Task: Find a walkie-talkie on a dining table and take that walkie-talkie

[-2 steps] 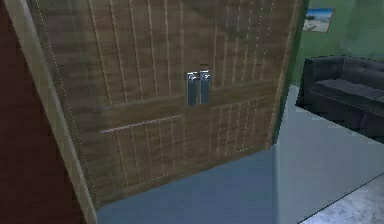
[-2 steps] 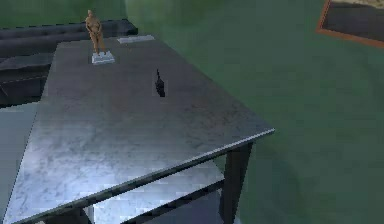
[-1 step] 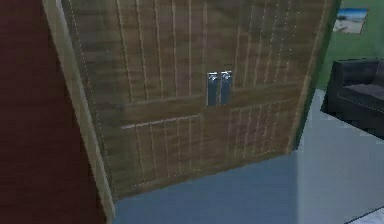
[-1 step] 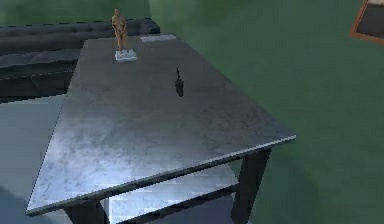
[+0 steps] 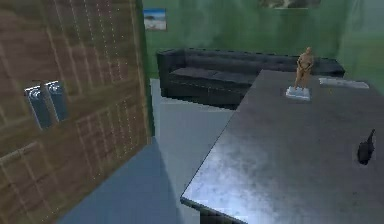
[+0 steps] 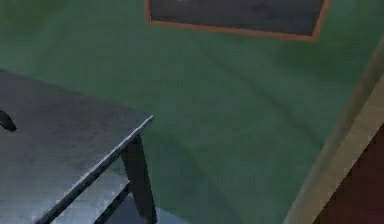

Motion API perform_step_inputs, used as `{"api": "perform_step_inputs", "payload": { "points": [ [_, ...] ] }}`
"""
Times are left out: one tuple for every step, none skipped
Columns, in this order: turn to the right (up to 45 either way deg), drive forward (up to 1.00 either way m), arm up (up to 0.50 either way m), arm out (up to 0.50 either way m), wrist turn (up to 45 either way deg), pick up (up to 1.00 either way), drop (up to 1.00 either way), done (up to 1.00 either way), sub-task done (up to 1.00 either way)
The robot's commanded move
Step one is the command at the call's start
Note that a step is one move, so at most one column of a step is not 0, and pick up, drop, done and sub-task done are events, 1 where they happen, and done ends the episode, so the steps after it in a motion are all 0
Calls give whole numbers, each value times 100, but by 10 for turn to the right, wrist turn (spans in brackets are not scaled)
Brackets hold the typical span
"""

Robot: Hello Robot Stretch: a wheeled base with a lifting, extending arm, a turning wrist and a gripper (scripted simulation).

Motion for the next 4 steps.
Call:
{"api": "perform_step_inputs", "payload": {
  "points": [
    [450, 0, 0, 0, 0, 0, 0, 0, 0],
    [330, 0, 0, 0, 0, 0, 0, 0, 0],
    [0, 30, 0, 0, 0, 0, 0, 0, 0],
    [-450, 0, 0, 0, 0, 0, 0, 0, 0]
  ]
}}
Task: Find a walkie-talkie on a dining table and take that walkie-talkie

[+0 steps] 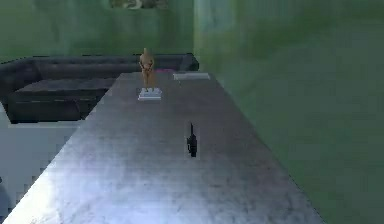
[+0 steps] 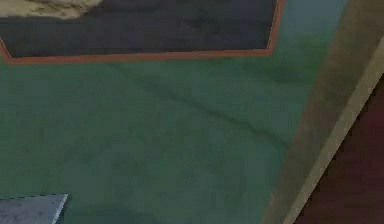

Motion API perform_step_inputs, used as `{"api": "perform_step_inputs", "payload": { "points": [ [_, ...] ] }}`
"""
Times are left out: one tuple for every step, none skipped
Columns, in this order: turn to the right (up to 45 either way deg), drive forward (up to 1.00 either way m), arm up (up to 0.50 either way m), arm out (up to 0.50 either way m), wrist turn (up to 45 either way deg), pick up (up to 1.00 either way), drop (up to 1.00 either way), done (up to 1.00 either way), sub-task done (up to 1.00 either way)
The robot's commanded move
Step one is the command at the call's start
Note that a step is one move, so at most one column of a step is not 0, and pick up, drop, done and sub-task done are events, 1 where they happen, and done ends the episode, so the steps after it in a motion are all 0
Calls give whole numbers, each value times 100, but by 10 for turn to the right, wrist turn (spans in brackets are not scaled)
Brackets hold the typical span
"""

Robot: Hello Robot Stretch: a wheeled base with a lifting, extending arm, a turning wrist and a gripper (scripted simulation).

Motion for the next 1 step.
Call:
{"api": "perform_step_inputs", "payload": {
  "points": [
    [-450, 0, 0, 0, 0, 0, 0, 0, 0]
  ]
}}
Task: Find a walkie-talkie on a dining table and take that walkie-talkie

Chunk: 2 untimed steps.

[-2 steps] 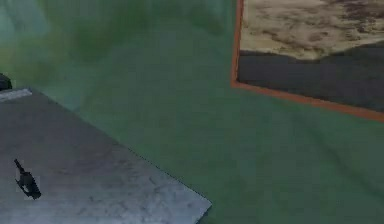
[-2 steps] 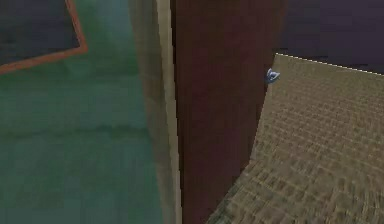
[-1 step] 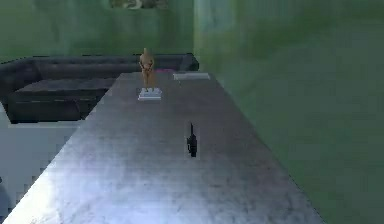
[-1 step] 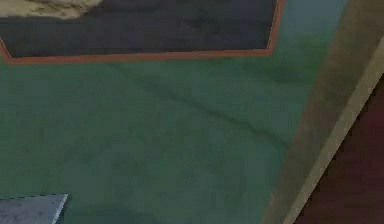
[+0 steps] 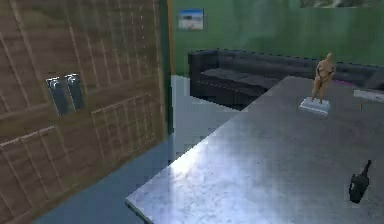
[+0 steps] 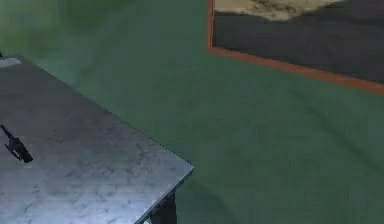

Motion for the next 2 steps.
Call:
{"api": "perform_step_inputs", "payload": {
  "points": [
    [-390, 0, 0, 0, 0, 0, 0, 0, 0],
    [-60, 0, 0, 0, 0, 0, 0, 0, 0]
  ]
}}
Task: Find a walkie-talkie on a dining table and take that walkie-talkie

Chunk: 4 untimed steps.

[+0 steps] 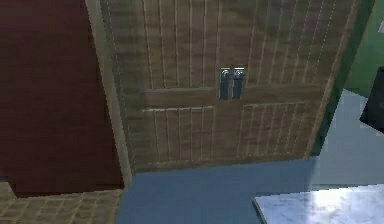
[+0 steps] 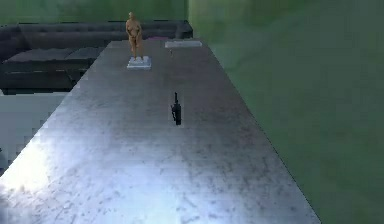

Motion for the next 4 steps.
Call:
{"api": "perform_step_inputs", "payload": {
  "points": [
    [450, 0, 0, 0, 0, 0, 0, 0, 0],
    [450, 0, 0, 0, 0, 0, 0, 0, 0],
    [450, 0, 0, 0, 0, 0, 0, 0, 0],
    [360, 0, 0, 0, 0, 0, 0, 0, 0]
  ]
}}
